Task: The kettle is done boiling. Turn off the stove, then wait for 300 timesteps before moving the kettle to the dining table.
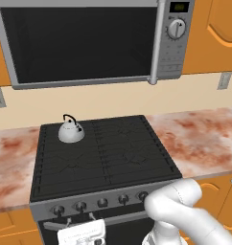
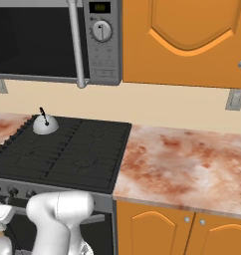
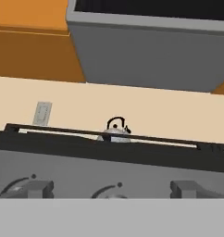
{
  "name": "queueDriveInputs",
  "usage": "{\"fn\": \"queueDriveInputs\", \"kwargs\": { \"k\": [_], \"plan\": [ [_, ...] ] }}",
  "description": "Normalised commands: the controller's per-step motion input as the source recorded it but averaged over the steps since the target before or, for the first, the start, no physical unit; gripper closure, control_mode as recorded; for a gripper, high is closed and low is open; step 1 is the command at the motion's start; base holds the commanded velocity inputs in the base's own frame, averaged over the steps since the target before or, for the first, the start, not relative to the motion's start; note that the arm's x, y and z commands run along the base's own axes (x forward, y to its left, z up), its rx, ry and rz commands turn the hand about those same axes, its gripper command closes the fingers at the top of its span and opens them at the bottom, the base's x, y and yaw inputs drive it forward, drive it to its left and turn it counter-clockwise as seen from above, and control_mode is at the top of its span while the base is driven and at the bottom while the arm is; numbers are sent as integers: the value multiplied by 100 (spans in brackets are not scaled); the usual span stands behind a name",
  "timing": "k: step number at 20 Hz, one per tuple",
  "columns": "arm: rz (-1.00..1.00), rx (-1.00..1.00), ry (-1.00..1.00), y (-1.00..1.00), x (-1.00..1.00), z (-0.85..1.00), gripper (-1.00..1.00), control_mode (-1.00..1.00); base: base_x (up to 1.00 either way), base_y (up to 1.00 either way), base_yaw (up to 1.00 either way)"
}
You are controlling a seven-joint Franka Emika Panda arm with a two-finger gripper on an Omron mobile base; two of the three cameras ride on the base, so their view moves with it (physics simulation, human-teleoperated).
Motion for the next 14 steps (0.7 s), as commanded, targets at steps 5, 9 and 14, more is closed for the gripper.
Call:
{"fn": "queueDriveInputs", "kwargs": {
  "k": [5,9,14],
  "plan": [
    [0,10,-16,-6,-53,33,-100,-100,0,0,0],
    [-3,15,-5,-3,-34,57,-100,-100,0,0,0],
    [-8,15,0,-7,-5,61,-100,-100,0,0,0]
  ]
}}
